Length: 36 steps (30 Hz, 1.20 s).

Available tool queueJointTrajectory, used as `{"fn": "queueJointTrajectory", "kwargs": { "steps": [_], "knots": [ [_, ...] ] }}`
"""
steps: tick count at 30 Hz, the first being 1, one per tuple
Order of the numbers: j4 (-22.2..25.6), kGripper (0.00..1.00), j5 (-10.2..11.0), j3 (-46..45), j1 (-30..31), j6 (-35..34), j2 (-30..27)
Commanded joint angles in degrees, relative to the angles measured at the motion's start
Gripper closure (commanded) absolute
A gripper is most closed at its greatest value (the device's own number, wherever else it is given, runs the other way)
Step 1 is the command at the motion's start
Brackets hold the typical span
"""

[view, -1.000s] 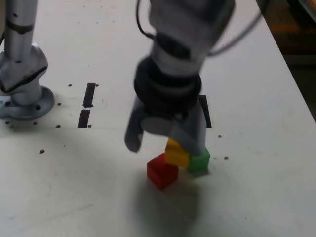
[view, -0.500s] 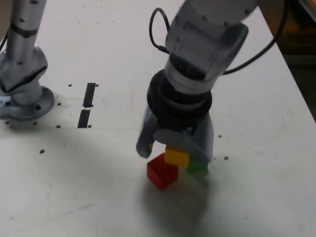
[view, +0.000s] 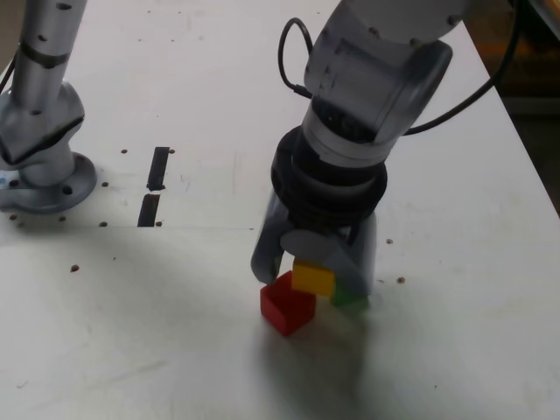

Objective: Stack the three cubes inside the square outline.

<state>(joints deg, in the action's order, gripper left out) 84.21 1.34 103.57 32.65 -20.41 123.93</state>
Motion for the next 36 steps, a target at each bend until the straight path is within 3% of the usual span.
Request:
{"fn": "queueJointTrajectory", "kwargs": {
  "steps": [1, 13, 22, 25, 31, 36],
  "knots": [
    [-0.1, 0.63, 0.2, 0.0, 0.0, 0.1, 0.3],
    [1.0, 0.76, 1.5, -0.7, -0.6, -0.1, -0.6],
    [-1.1, 0.78, 3.9, -20.3, -0.9, -7.3, -20.0],
    [-4.1, 0.78, 4.2, -25.5, -1.6, -7.9, -22.5],
    [-14.7, 0.78, 3.0, -34.3, -3.3, -7.8, -22.0],
    [-18.7, 0.78, 2.5, -37.6, -3.8, -7.9, -20.5]
  ]
}}
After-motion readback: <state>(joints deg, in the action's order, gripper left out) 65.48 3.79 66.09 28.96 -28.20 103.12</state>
